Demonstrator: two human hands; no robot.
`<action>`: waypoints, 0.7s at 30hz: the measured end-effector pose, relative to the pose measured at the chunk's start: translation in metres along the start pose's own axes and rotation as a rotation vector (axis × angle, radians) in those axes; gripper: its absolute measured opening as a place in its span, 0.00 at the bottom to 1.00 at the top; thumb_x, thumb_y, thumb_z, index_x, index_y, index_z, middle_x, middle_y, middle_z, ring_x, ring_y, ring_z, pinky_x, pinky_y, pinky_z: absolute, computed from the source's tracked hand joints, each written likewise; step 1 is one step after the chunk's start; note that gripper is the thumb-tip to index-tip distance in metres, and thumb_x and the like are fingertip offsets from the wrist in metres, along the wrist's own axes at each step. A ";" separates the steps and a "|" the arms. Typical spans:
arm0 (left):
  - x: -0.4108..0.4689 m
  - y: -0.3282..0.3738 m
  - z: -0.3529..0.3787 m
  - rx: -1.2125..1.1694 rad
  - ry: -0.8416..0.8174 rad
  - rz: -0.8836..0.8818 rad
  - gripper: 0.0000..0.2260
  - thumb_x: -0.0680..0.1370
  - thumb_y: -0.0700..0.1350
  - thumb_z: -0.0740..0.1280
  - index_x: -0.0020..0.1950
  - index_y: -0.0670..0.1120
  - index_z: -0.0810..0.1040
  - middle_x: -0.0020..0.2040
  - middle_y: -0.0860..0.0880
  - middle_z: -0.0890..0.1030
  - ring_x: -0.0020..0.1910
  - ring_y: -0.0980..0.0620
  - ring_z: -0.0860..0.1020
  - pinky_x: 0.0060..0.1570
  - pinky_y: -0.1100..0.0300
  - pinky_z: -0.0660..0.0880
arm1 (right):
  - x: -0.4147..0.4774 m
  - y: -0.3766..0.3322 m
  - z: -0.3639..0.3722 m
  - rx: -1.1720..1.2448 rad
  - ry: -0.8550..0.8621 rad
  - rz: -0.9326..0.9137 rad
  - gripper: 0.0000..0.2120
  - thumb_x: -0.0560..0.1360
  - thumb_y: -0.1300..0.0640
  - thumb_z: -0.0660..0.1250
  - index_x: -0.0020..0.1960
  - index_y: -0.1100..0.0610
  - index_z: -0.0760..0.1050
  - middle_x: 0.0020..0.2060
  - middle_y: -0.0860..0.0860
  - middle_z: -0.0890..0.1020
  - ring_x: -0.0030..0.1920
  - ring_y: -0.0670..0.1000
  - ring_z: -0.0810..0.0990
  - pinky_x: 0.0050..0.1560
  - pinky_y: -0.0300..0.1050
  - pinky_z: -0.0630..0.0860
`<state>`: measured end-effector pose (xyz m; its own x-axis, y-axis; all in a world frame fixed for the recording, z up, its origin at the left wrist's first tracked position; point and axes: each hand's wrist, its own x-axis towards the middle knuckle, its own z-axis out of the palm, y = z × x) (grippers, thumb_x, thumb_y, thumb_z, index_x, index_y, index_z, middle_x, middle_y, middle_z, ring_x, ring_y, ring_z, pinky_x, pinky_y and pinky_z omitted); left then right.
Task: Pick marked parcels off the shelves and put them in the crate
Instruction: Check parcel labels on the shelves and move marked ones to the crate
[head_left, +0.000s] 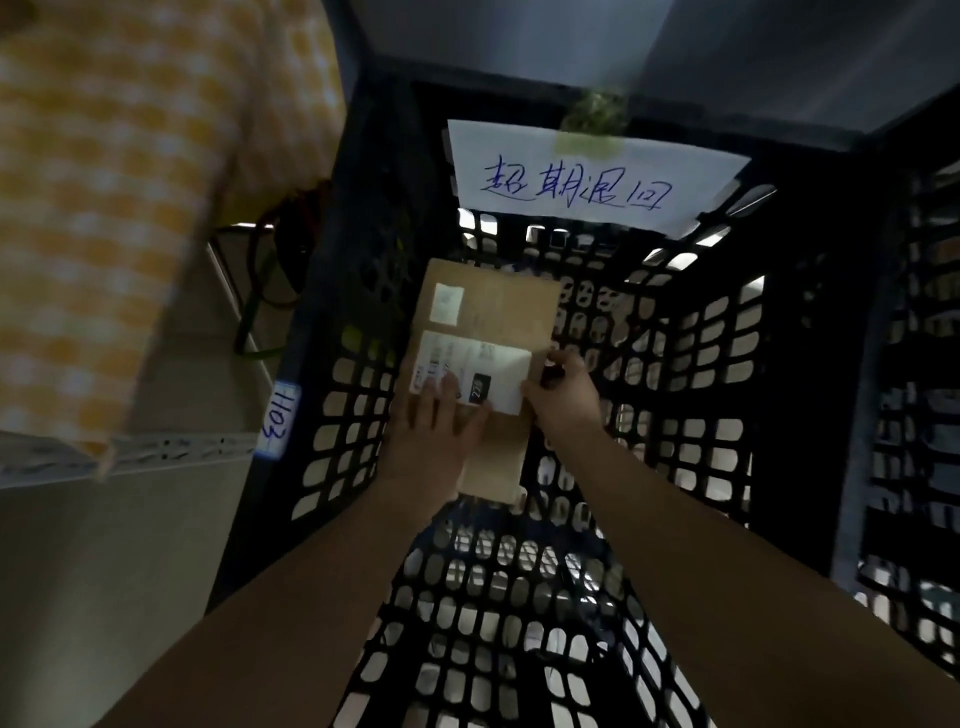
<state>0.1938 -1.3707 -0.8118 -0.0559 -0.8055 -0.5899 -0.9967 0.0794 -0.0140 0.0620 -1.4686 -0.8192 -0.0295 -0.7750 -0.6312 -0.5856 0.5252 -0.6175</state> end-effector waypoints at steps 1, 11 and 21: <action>0.002 -0.001 -0.001 0.002 0.016 0.000 0.44 0.75 0.54 0.67 0.77 0.52 0.36 0.76 0.35 0.39 0.75 0.34 0.43 0.71 0.35 0.46 | 0.002 -0.003 0.000 -0.017 -0.009 -0.023 0.25 0.75 0.63 0.66 0.70 0.55 0.65 0.58 0.56 0.79 0.51 0.53 0.79 0.44 0.43 0.75; 0.009 0.016 0.007 -0.033 -0.085 0.197 0.35 0.78 0.41 0.62 0.77 0.57 0.43 0.76 0.40 0.36 0.74 0.35 0.38 0.72 0.37 0.50 | 0.012 0.004 -0.009 0.037 -0.033 -0.084 0.28 0.75 0.57 0.69 0.72 0.54 0.63 0.56 0.49 0.77 0.54 0.49 0.76 0.51 0.44 0.77; 0.009 0.013 0.012 0.014 -0.033 0.161 0.40 0.78 0.51 0.64 0.75 0.61 0.36 0.75 0.40 0.31 0.73 0.33 0.36 0.70 0.33 0.45 | -0.001 0.018 0.002 0.070 -0.007 0.012 0.29 0.78 0.59 0.65 0.76 0.53 0.59 0.66 0.54 0.74 0.65 0.55 0.73 0.63 0.44 0.71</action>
<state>0.1816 -1.3694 -0.8269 -0.2124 -0.7620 -0.6118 -0.9742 0.2138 0.0719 0.0532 -1.4574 -0.8307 -0.0306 -0.7666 -0.6414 -0.5275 0.5575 -0.6411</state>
